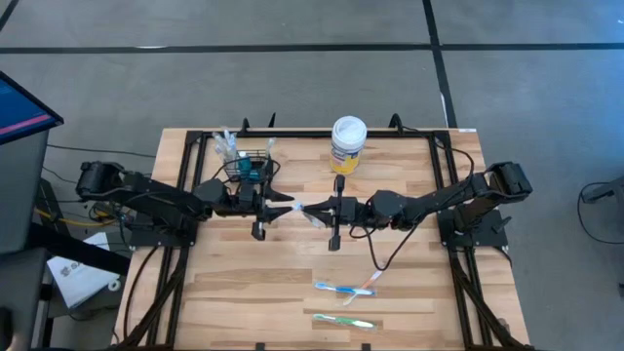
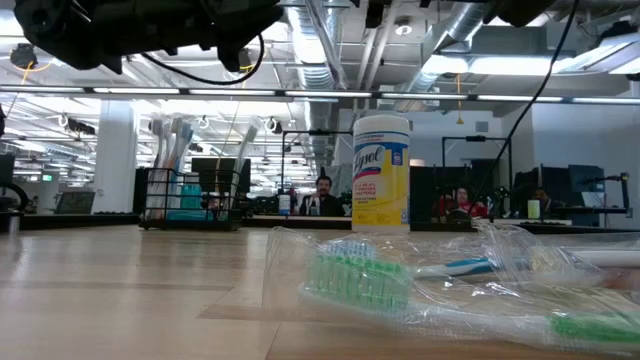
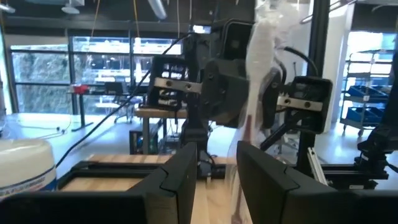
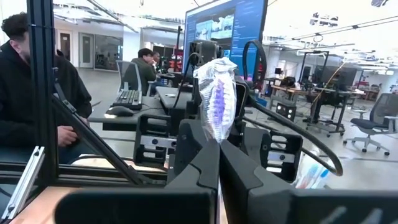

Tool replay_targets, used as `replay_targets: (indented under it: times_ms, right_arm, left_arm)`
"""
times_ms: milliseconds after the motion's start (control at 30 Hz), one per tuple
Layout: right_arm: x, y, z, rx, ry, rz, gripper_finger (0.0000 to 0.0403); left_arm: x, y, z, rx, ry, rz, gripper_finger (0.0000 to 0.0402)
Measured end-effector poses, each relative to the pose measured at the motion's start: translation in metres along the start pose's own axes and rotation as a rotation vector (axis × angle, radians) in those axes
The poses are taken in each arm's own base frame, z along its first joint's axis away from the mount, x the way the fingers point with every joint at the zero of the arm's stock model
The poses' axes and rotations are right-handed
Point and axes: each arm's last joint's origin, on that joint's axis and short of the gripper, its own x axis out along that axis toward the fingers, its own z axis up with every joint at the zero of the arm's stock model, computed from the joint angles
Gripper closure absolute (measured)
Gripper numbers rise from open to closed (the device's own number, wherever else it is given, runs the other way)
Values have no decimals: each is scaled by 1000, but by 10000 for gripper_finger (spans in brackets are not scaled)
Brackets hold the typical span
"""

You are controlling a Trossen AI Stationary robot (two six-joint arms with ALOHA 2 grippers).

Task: Pick & Place toothbrushing station
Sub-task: Put the purple toothbrush into the mesh organizer

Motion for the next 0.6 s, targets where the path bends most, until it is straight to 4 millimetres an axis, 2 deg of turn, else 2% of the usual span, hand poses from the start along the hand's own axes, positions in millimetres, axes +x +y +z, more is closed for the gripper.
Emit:
replay_targets:
  times_ms: [267, 600]
  right_arm:
    - [0, -2, 0, -16, 1, -5, 403]
    - [1, -4, -1, -19, 8, -11, 403]
  left_arm:
    - [6, -1, -2, 1, -36, -23, 294]
    - [33, -2, -7, 2, -26, -69, 294]
